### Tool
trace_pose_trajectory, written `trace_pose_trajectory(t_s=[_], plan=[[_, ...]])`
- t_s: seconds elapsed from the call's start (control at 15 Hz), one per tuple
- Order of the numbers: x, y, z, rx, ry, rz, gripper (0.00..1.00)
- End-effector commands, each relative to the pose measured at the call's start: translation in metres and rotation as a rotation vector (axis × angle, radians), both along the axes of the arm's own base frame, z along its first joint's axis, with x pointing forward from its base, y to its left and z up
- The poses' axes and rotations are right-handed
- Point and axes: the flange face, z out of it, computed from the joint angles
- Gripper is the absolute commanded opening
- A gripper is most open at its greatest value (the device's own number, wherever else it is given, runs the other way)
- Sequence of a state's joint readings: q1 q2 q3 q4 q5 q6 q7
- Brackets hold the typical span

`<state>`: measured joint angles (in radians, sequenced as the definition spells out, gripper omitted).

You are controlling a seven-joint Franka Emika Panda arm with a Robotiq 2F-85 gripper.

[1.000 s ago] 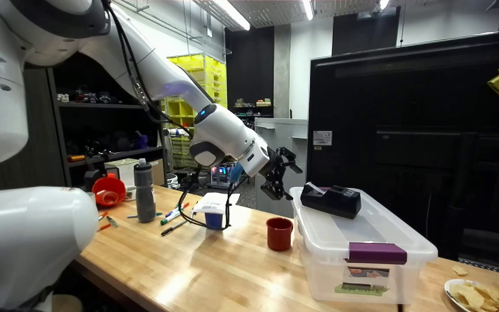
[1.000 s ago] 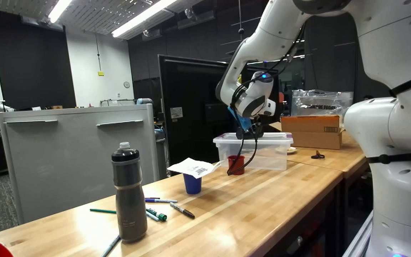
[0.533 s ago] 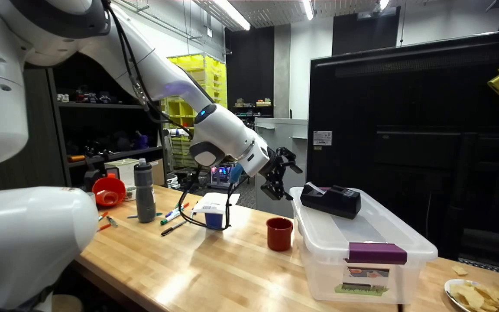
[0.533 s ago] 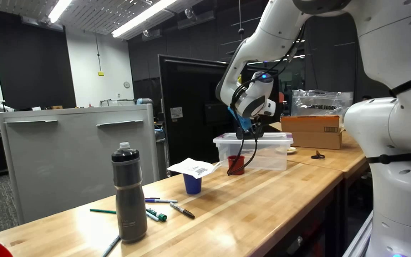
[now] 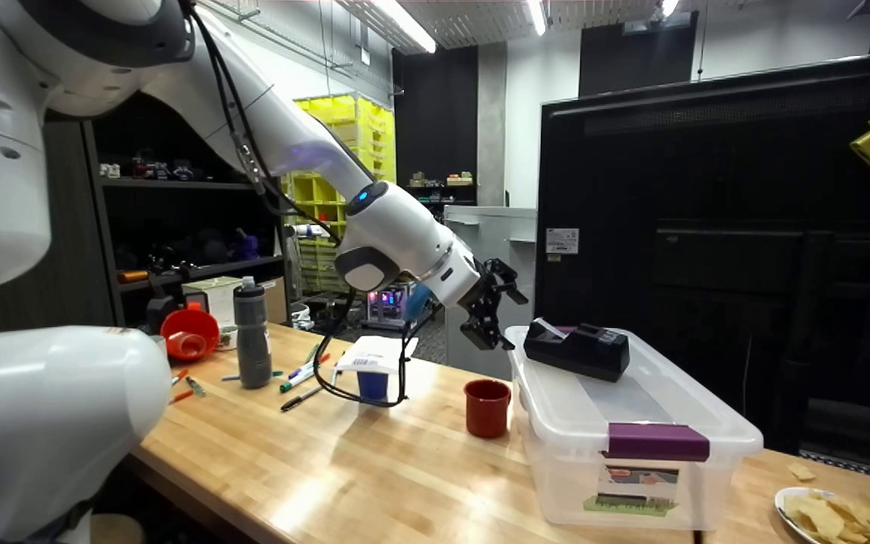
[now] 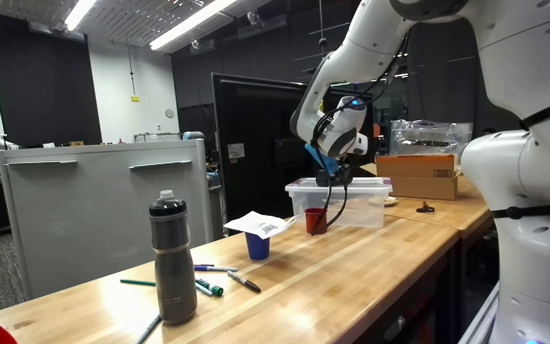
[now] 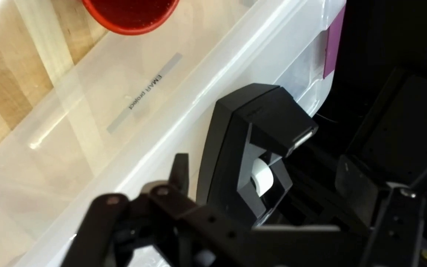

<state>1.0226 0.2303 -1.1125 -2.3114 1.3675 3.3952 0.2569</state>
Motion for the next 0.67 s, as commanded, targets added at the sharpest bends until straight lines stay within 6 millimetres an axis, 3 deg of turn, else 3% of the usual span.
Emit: trace_pose_trajectory(t_s=[0.0,0.27,0.6], plan=[[0.006,-0.004,0.013,-0.018,0.024,0.152,1.00],[0.009,-0.006,0.030,-0.058,0.009,0.234,1.00],[-0.003,-0.018,0.041,0.029,-0.111,0.036,1.00]])
